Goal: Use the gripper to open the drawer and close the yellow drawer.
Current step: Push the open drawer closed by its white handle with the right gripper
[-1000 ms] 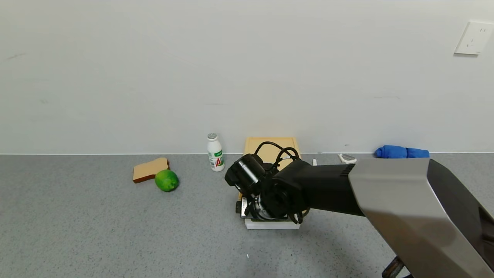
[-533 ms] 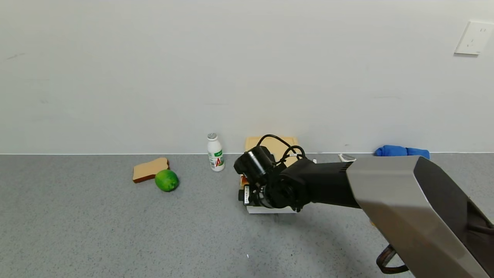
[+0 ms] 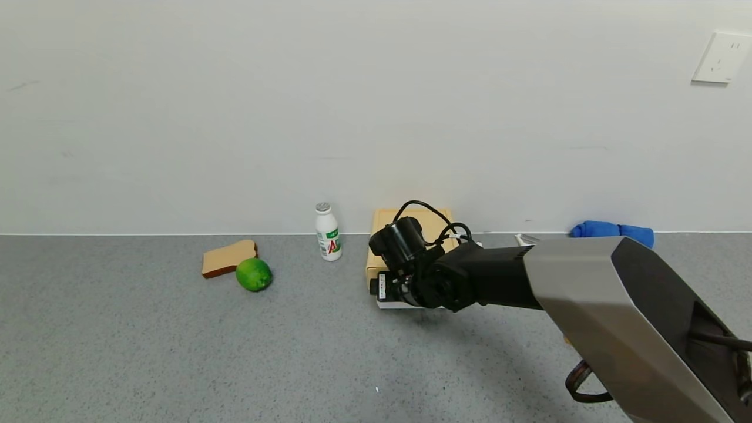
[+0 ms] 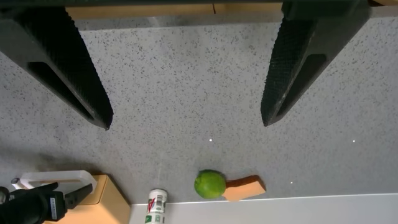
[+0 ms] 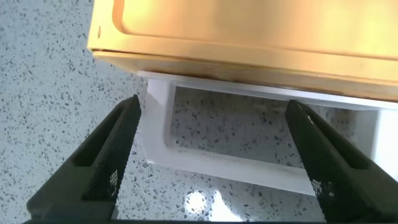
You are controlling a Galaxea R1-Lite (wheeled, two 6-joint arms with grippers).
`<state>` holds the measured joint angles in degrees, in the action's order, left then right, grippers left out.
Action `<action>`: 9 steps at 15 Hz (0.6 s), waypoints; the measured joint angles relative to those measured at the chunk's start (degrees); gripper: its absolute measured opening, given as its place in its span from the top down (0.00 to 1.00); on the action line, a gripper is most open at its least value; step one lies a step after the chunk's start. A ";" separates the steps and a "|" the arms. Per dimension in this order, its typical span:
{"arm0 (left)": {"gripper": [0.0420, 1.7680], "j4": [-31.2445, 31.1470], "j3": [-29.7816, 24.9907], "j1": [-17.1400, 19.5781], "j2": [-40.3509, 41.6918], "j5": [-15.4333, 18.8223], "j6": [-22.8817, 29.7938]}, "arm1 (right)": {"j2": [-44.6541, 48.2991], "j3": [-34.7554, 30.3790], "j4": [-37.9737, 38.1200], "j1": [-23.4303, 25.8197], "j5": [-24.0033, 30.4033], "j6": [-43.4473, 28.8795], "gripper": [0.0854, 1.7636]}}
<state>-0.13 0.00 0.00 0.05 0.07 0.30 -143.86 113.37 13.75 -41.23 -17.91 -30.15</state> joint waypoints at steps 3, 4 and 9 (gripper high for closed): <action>0.03 -0.02 0.00 0.00 0.00 0.00 0.02 | -0.07 0.00 -0.37 0.17 0.02 0.41 0.03; 0.03 -0.02 0.00 0.00 0.00 0.00 0.02 | -0.07 0.00 -0.39 0.17 0.05 0.44 0.03; 0.03 -0.02 0.00 0.00 0.00 0.00 0.00 | 0.15 0.00 -0.48 0.20 -0.09 0.91 0.03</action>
<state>-0.16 0.00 0.00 0.05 0.07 0.30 -143.71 113.37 13.28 -41.03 -17.99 -29.23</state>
